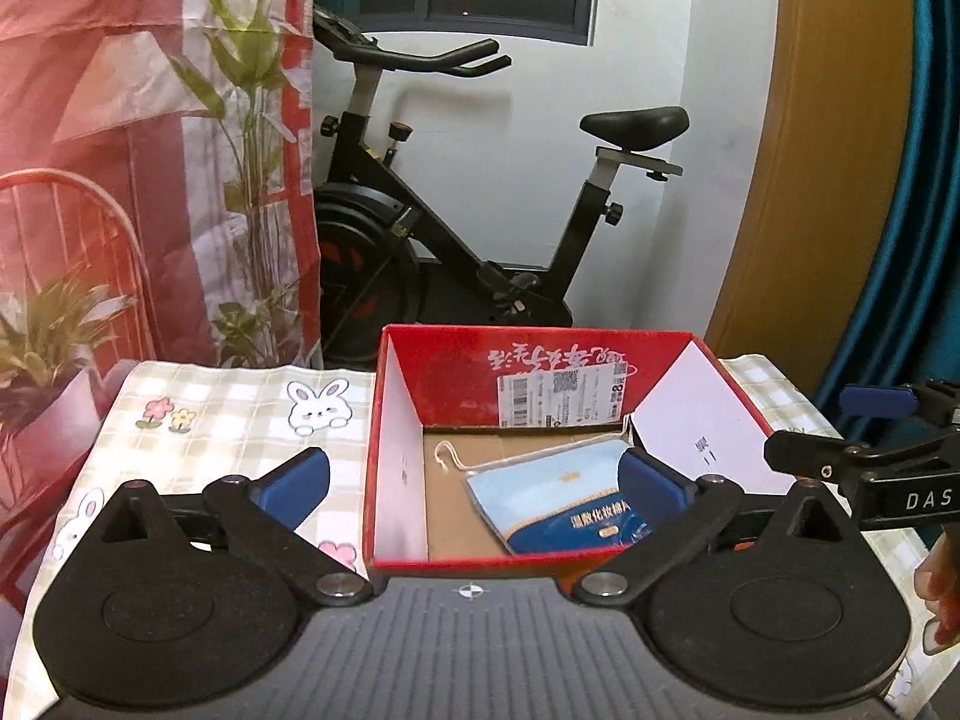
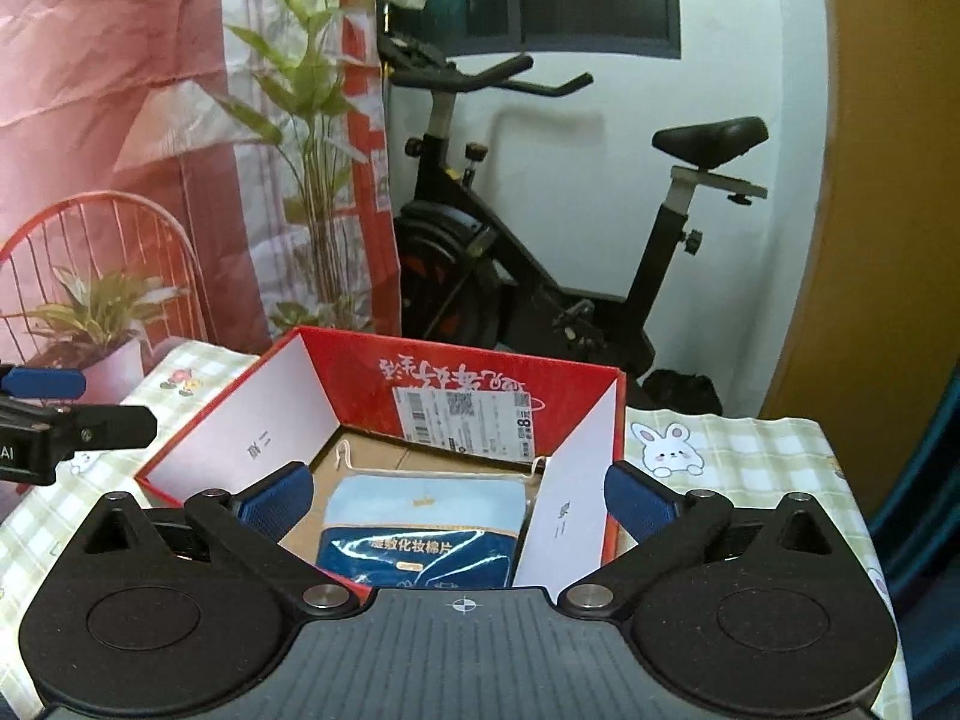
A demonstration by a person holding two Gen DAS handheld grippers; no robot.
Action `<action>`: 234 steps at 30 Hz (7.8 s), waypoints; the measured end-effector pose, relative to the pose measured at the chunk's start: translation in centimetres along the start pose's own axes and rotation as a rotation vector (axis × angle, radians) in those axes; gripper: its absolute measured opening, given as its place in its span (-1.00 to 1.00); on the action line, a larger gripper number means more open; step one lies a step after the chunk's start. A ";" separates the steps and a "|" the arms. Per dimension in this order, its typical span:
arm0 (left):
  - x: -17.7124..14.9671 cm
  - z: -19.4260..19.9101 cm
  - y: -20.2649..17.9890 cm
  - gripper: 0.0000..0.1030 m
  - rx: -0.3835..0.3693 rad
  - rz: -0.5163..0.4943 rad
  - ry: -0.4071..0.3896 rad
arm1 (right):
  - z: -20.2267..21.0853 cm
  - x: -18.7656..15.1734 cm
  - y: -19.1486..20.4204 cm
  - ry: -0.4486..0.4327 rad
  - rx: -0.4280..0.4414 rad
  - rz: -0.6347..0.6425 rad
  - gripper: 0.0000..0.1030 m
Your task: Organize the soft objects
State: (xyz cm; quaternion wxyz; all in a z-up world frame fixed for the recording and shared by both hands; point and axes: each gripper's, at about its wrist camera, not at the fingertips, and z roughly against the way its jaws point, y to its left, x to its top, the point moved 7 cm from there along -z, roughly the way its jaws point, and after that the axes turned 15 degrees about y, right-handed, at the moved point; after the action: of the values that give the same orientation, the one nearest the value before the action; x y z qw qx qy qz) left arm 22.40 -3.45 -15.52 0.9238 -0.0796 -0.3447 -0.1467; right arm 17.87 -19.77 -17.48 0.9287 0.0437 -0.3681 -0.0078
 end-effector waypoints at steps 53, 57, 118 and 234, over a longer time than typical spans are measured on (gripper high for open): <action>-14.4 -5.3 -2.1 -0.38 -0.198 0.154 0.265 | -2.9 -14.8 1.5 0.191 0.165 -0.058 0.59; -14.5 -5.3 -2.4 -0.11 -0.203 0.149 0.270 | -2.9 -14.9 1.6 0.194 0.176 -0.067 0.57; -6.6 2.1 -1.0 -0.77 -0.153 0.100 -0.038 | 4.5 -5.4 4.3 -0.040 0.265 0.020 -0.74; -7.6 2.2 -1.3 1.00 0.036 0.002 0.030 | 3.8 -8.3 1.7 0.003 0.074 -0.074 0.99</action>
State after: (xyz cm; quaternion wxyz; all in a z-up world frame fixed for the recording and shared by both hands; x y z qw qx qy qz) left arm 15.12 -2.52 -18.79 0.9303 -0.0613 -0.3332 -0.1406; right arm 9.15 -17.95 -20.23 0.9260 0.0915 -0.3650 -0.0286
